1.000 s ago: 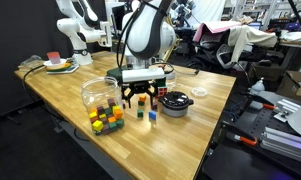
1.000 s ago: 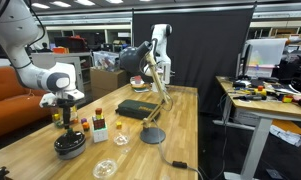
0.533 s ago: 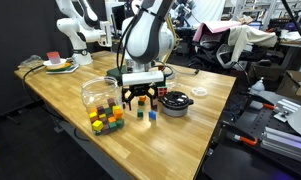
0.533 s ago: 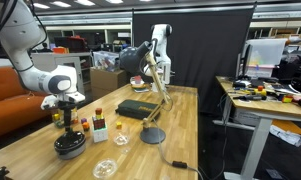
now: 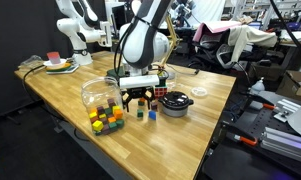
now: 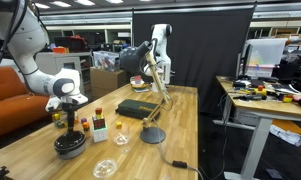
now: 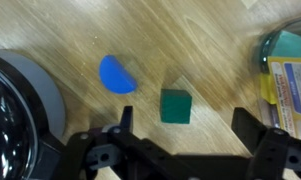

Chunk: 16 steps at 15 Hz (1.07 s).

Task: Get the green block on the table and put it on the orange block

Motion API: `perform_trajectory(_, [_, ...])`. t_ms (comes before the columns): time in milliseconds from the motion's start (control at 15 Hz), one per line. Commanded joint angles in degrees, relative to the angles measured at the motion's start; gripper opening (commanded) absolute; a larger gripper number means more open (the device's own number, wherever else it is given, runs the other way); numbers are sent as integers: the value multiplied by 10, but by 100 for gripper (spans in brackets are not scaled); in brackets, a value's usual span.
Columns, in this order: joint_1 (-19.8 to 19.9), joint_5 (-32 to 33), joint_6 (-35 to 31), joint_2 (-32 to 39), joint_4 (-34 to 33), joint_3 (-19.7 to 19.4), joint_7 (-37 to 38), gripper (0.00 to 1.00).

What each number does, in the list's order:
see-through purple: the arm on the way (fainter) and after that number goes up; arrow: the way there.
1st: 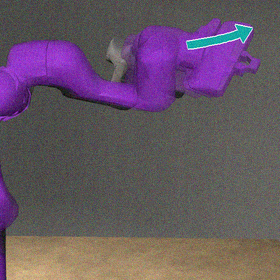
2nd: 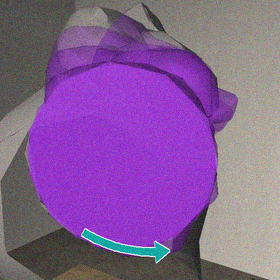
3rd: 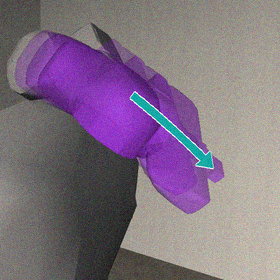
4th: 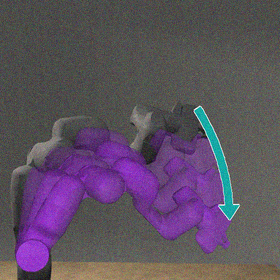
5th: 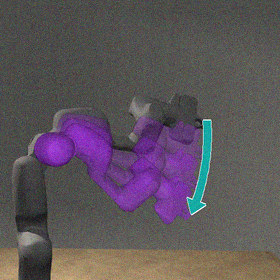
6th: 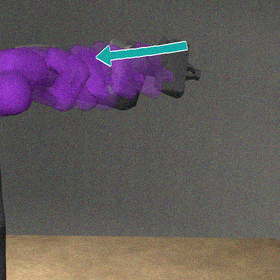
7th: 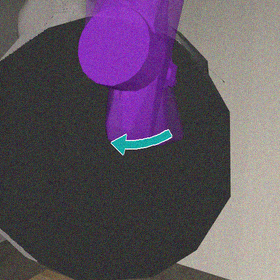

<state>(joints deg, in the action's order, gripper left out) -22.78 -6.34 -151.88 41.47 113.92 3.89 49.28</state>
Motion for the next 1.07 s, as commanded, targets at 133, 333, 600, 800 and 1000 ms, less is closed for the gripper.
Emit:
perform_trajectory(133, [0, -5, 14, 25, -27, 1, -12, 89])
perform_trajectory(333, [-4, -2, 8, 30, -28, -2, -11, 61])
perform_trajectory(600, [-1, -5, 3, 20, -22, -1, -12, 33])
perform_trajectory(800, [0, -4, 2, 13, -17, -3, -12, 13])
perform_trajectory(1000, [4, -6, -1, 0, -6, -3, -15, 7])
